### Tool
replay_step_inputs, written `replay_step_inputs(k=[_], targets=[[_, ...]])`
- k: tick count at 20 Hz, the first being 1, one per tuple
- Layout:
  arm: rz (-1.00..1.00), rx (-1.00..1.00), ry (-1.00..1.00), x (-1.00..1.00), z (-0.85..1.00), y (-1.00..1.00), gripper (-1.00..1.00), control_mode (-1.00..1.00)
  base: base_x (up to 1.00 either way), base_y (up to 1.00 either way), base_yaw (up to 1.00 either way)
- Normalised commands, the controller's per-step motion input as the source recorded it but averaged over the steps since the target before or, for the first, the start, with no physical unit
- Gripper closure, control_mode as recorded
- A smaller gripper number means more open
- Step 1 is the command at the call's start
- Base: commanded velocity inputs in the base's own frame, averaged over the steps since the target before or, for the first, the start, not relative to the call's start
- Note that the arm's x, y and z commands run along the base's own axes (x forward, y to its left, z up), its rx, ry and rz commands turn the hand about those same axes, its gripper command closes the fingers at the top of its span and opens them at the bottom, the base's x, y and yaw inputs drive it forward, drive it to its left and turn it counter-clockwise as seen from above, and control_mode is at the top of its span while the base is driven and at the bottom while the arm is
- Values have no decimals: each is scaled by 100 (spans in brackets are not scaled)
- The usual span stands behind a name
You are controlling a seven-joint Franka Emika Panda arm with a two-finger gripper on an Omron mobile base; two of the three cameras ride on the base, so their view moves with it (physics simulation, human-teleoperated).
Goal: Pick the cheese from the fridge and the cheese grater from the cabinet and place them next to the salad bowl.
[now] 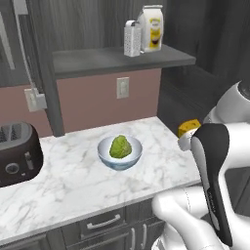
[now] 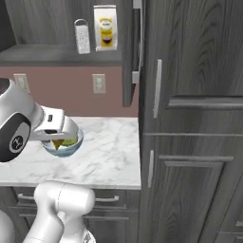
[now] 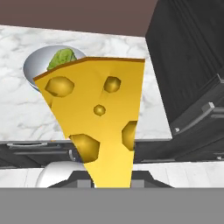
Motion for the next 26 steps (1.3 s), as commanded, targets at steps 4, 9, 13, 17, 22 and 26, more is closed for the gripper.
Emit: replay_step_inputs(k=[4, 9, 13, 17, 22, 26], targets=[[0, 0, 0, 0, 0, 0, 100, 100, 40, -6, -1], [0, 0, 0, 0, 0, 0, 100, 100, 54, 21, 0], [0, 0, 0, 0, 0, 0, 100, 100, 13, 3, 0], [0, 0, 0, 0, 0, 0, 100, 100, 0, 0, 0], [0, 0, 0, 0, 0, 0, 100, 100, 0, 0, 0], [0, 0, 5, 16, 0, 3, 100, -100, 0, 0, 0]])
